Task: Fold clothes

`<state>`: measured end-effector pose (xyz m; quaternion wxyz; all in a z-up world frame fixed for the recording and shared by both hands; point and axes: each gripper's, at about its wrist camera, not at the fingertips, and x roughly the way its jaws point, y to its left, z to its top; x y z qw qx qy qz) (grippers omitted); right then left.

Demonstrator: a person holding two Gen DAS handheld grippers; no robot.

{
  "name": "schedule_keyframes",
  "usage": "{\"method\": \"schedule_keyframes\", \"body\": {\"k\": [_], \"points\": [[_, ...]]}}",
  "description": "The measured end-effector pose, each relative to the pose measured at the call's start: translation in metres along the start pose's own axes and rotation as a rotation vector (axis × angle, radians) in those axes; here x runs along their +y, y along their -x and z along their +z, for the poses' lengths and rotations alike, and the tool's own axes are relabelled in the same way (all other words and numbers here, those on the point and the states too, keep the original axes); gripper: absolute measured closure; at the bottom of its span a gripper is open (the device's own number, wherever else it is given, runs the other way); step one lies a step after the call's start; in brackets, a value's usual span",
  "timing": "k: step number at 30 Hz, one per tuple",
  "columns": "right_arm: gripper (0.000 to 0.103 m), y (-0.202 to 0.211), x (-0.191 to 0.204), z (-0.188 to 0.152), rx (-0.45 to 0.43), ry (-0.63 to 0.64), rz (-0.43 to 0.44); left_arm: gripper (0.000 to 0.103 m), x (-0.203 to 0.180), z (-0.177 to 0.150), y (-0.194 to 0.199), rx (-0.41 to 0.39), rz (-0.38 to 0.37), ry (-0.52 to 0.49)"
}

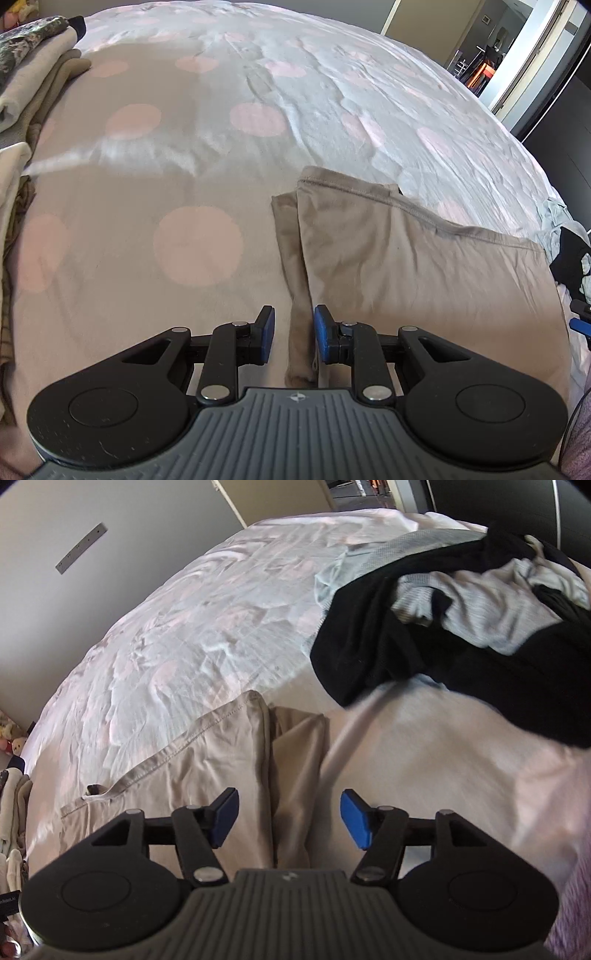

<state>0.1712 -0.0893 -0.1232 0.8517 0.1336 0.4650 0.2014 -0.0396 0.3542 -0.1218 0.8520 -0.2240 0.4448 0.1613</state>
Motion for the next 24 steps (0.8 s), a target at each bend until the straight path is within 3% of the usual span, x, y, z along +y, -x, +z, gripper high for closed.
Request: {"method": "schedule_keyframes", "body": {"k": [8, 12, 15, 19, 24], "points": [[0.04, -0.038, -0.001, 0.008, 0.054, -0.002, 0.01, 0.081, 0.006, 0.007, -0.02, 0.001, -0.021, 0.001], [0.063, -0.042, 0.006, 0.006, 0.042, 0.042, -0.032, 0.081, 0.01, 0.006, -0.024, -0.017, -0.04, 0.002], [0.093, -0.042, 0.013, 0.003, 0.042, 0.068, -0.017, 0.081, 0.012, 0.004, -0.024, -0.032, -0.051, -0.006], [0.096, -0.034, 0.032, 0.0, 0.001, 0.125, -0.059, 0.08, 0.012, 0.002, -0.022, -0.053, -0.059, -0.023], [0.096, -0.013, 0.056, 0.007, -0.028, 0.115, -0.018, 0.08, 0.016, 0.0, -0.017, -0.074, -0.066, -0.023]]}}
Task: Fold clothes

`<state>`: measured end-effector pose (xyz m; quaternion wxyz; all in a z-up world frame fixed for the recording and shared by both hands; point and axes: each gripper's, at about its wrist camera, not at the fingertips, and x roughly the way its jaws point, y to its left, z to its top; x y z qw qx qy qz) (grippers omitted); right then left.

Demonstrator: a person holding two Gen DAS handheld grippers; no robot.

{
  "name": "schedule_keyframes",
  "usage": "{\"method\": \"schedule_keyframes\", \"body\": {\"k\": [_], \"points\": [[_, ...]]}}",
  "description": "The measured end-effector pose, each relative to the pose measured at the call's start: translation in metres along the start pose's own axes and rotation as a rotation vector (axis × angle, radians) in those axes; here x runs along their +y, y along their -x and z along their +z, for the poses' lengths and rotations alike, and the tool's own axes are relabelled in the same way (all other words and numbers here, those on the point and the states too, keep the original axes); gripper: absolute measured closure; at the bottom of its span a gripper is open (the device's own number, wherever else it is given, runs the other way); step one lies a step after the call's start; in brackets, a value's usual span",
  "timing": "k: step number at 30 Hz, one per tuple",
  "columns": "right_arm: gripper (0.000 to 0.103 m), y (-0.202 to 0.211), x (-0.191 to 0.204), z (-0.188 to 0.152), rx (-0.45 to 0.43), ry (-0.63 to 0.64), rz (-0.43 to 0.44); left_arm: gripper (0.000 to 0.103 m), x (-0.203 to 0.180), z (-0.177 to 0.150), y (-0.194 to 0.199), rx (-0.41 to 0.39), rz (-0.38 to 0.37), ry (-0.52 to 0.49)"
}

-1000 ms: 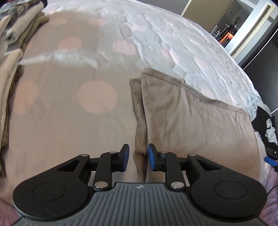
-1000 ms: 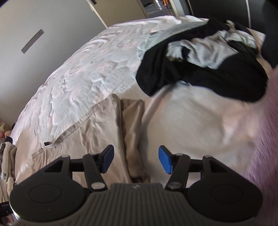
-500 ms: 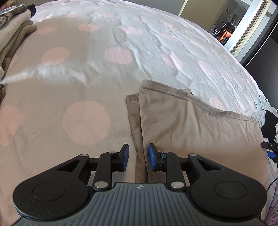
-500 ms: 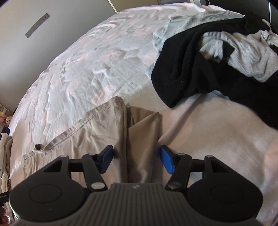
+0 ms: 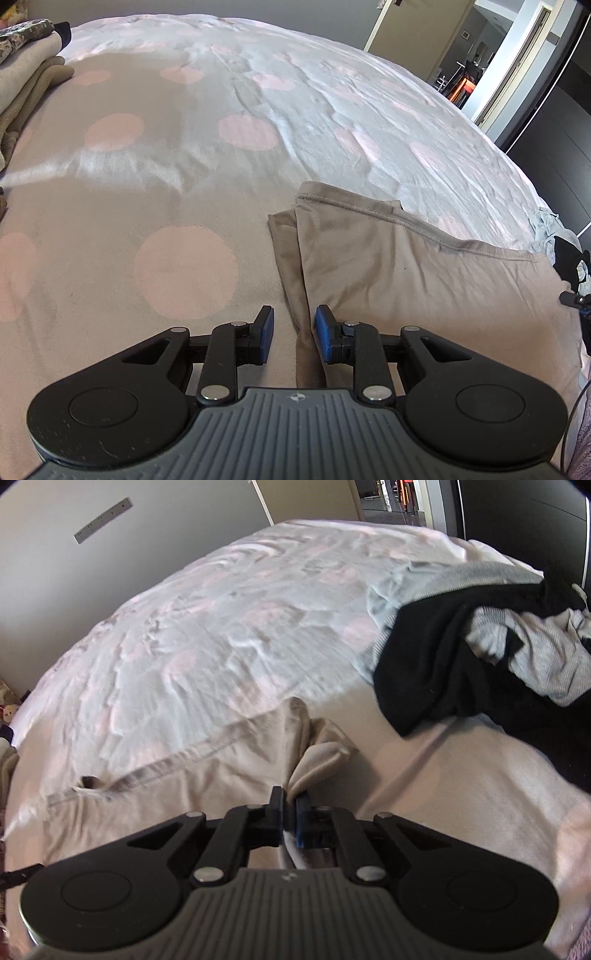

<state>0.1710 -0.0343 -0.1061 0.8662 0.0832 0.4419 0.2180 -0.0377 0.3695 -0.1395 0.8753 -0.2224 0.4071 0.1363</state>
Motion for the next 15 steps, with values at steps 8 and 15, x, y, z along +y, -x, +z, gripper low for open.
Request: {"method": "schedule_keyframes", "body": {"k": [8, 15], "points": [[0.096, 0.023, 0.065, 0.018, -0.019, -0.035, 0.132, 0.08, 0.005, 0.0, 0.011, -0.042, -0.032, 0.0], [0.096, 0.023, 0.146, 0.015, -0.004, 0.021, 0.251, 0.081, 0.006, 0.0, 0.016, -0.067, -0.073, 0.001]]}}
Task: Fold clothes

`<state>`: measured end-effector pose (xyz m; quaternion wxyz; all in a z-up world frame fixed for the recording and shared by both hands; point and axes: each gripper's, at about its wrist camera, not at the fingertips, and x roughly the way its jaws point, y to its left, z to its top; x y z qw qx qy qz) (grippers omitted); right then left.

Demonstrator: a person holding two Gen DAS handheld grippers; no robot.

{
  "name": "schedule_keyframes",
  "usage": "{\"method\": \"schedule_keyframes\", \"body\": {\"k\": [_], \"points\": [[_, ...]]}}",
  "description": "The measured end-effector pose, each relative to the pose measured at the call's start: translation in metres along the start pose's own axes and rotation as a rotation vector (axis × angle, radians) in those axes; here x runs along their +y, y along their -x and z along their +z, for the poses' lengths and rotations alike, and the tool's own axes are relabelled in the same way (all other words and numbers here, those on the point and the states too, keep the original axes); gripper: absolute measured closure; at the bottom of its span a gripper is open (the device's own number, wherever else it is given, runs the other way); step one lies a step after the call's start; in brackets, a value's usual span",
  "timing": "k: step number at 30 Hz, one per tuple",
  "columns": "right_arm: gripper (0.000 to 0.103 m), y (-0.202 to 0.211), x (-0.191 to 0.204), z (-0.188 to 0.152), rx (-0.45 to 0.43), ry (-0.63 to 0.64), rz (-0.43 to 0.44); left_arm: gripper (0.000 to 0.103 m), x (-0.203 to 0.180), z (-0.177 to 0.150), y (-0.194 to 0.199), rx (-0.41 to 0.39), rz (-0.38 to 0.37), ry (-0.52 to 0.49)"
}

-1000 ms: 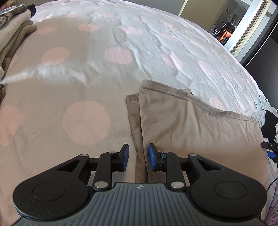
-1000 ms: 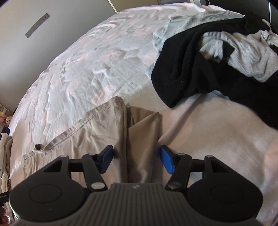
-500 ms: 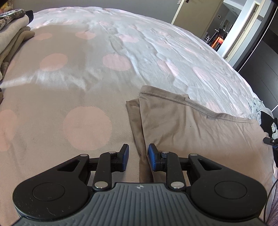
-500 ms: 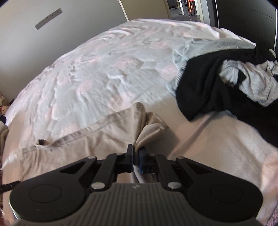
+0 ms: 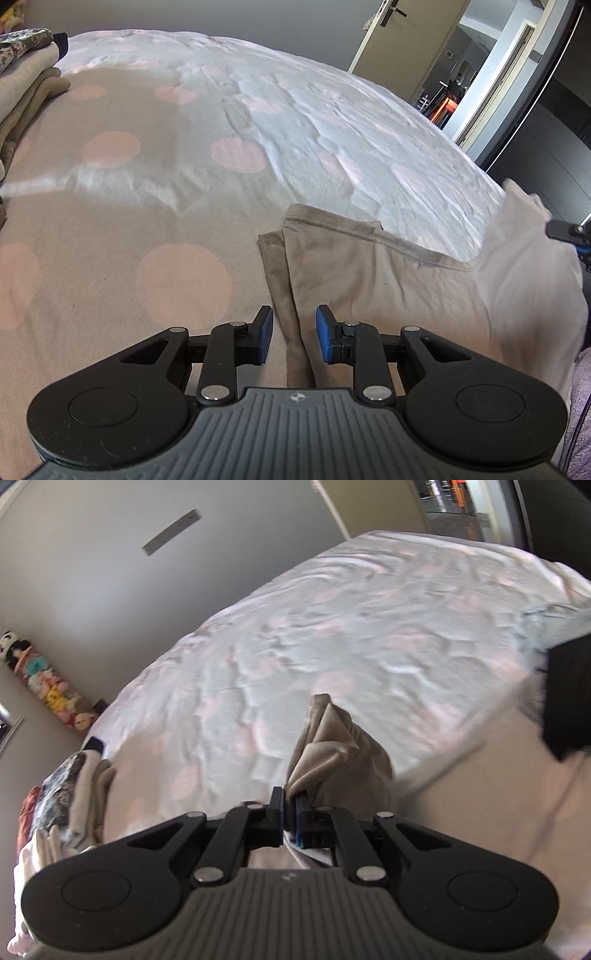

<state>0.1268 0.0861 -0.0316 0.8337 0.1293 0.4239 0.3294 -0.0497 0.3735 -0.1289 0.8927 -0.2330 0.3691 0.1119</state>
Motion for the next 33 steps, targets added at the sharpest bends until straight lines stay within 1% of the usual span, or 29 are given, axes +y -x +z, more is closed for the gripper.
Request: {"method": "schedule_keyframes", "body": {"k": [3, 7, 10, 14, 18, 25, 27, 28, 29, 30, 33], "points": [[0.096, -0.018, 0.032, -0.009, 0.027, 0.026, 0.045, 0.081, 0.002, 0.0, 0.001, -0.008, -0.016, 0.009], [0.096, -0.049, 0.066, -0.026, 0.085, 0.05, 0.089, 0.081, 0.005, 0.002, 0.004, -0.021, -0.016, 0.019], [0.096, -0.075, 0.087, -0.041, 0.126, 0.075, 0.098, 0.081, 0.007, 0.003, 0.005, -0.029, -0.013, 0.025], [0.096, -0.105, 0.104, -0.055, 0.184, 0.093, 0.108, 0.081, 0.012, 0.004, 0.003, -0.023, -0.01, 0.04], [0.096, -0.133, 0.112, -0.066, 0.227, 0.108, 0.087, 0.081, 0.014, 0.004, 0.0, -0.015, 0.002, 0.05], [0.096, -0.171, 0.107, -0.081, 0.308, 0.116, 0.04, 0.081, 0.019, 0.002, -0.003, 0.0, 0.03, 0.051], [0.095, -0.174, 0.107, -0.083, 0.315, 0.121, 0.034, 0.081, 0.018, 0.002, -0.004, 0.003, 0.031, 0.047], [0.092, -0.173, 0.107, -0.083, 0.314, 0.127, 0.035, 0.081, 0.018, 0.002, -0.004, 0.006, 0.031, 0.043], [0.092, -0.17, 0.109, -0.082, 0.312, 0.135, 0.037, 0.081, 0.017, 0.001, -0.004, 0.009, 0.032, 0.039], [0.091, -0.167, 0.11, -0.081, 0.305, 0.141, 0.039, 0.081, 0.016, 0.001, -0.003, 0.012, 0.032, 0.033], [0.086, -0.153, 0.114, -0.077, 0.279, 0.167, 0.038, 0.081, 0.011, 0.0, -0.001, 0.019, 0.038, 0.015]]}}
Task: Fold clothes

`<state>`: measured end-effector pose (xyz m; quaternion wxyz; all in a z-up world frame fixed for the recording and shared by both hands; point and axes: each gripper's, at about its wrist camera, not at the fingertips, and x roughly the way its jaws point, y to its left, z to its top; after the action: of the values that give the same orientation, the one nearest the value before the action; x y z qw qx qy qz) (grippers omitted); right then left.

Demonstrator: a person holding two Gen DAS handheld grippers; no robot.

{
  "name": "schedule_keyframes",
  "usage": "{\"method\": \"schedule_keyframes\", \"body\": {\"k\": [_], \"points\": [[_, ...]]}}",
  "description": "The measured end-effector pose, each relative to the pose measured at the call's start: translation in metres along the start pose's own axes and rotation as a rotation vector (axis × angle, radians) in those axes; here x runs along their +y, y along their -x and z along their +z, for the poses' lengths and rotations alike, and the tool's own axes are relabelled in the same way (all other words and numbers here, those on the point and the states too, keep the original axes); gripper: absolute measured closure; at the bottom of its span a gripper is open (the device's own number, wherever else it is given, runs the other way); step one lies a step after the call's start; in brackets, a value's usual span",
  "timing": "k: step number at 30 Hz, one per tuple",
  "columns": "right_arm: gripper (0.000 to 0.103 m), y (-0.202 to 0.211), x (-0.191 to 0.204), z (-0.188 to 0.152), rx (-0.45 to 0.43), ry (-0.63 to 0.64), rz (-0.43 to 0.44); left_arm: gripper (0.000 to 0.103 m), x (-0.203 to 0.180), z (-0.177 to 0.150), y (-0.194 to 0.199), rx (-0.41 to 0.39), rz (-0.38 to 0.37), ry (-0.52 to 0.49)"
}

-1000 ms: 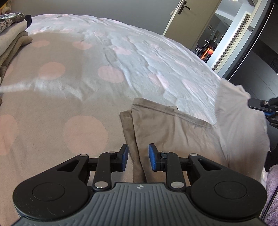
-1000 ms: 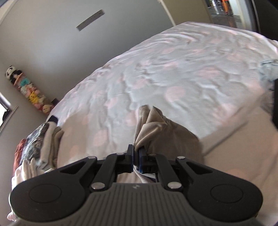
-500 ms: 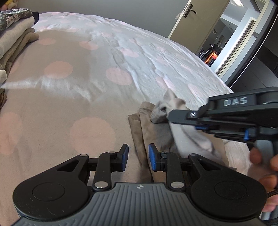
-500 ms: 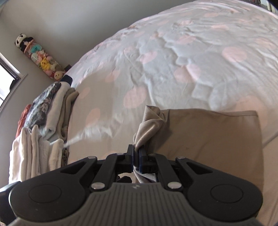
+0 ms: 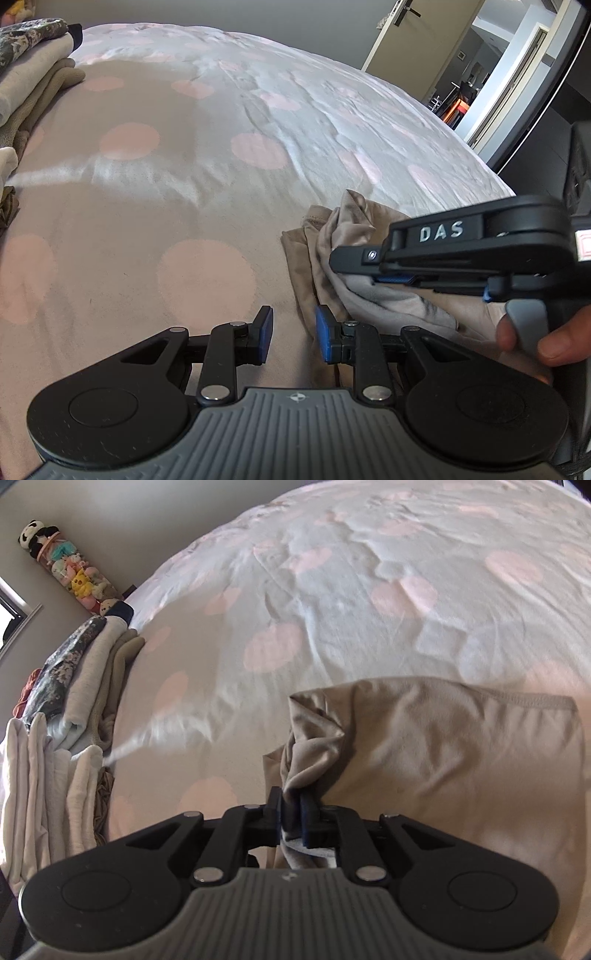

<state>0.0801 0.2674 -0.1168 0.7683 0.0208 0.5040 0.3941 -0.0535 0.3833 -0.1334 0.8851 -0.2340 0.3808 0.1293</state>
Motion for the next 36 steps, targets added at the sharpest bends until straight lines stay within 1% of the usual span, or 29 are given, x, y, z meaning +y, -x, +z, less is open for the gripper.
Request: {"method": "schedule_keyframes", "body": {"k": [2, 4, 7, 11, 14, 15, 18, 20, 22, 25, 27, 28, 29, 30, 31, 33, 36], "points": [[0.085, 0.011, 0.003, 0.0, -0.018, 0.02, -0.008, 0.081, -0.005, -0.001, 0.003, 0.006, 0.014, -0.018], [0.079, 0.024, 0.003, -0.003, -0.039, 0.034, -0.015, 0.081, -0.011, -0.002, 0.007, 0.017, 0.022, -0.036], [0.076, 0.048, -0.002, -0.008, -0.079, 0.045, -0.027, 0.081, -0.02, -0.004, 0.01, 0.045, 0.028, -0.063], [0.07, 0.078, -0.017, -0.02, -0.12, 0.046, -0.056, 0.081, -0.033, -0.01, 0.013, 0.096, 0.052, -0.108], [0.065, 0.097, -0.033, -0.032, -0.137, 0.038, -0.077, 0.081, -0.041, -0.016, 0.017, 0.117, 0.062, -0.136], [0.062, 0.101, -0.039, -0.036, -0.139, 0.031, -0.081, 0.081, -0.044, -0.019, 0.019, 0.123, 0.064, -0.144], [0.056, 0.114, -0.06, -0.049, -0.15, -0.014, -0.077, 0.081, -0.051, -0.025, 0.024, 0.137, 0.067, -0.162], [0.055, 0.118, -0.071, -0.055, -0.158, -0.031, -0.085, 0.081, -0.054, -0.029, 0.026, 0.146, 0.062, -0.165], [0.051, 0.12, -0.081, -0.061, -0.164, -0.043, -0.093, 0.081, -0.057, -0.032, 0.026, 0.156, 0.063, -0.168], [0.051, 0.118, -0.091, -0.067, -0.16, -0.067, -0.075, 0.081, -0.059, -0.036, 0.028, 0.169, 0.073, -0.174], [0.054, 0.114, -0.093, -0.069, -0.156, -0.073, -0.05, 0.081, -0.059, -0.037, 0.03, 0.173, 0.077, -0.172], [0.063, 0.112, -0.091, -0.07, -0.155, -0.062, -0.051, 0.081, -0.059, -0.037, 0.032, 0.172, 0.079, -0.17], [0.068, 0.111, -0.088, -0.071, -0.154, -0.05, -0.054, 0.081, -0.058, -0.036, 0.034, 0.171, 0.081, -0.167], [0.085, 0.111, -0.086, -0.072, -0.156, -0.037, -0.051, 0.081, -0.058, -0.036, 0.036, 0.17, 0.083, -0.165], [0.094, 0.112, -0.083, -0.073, -0.159, -0.024, -0.044, 0.081, -0.057, -0.036, 0.038, 0.169, 0.086, -0.164], [0.096, 0.118, -0.075, -0.075, -0.168, 0.008, -0.026, 0.081, -0.055, -0.035, 0.042, 0.165, 0.092, -0.16], [0.097, 0.129, -0.056, -0.083, -0.172, 0.09, 0.017, 0.081, -0.049, -0.032, 0.051, 0.156, 0.107, -0.136]]}}
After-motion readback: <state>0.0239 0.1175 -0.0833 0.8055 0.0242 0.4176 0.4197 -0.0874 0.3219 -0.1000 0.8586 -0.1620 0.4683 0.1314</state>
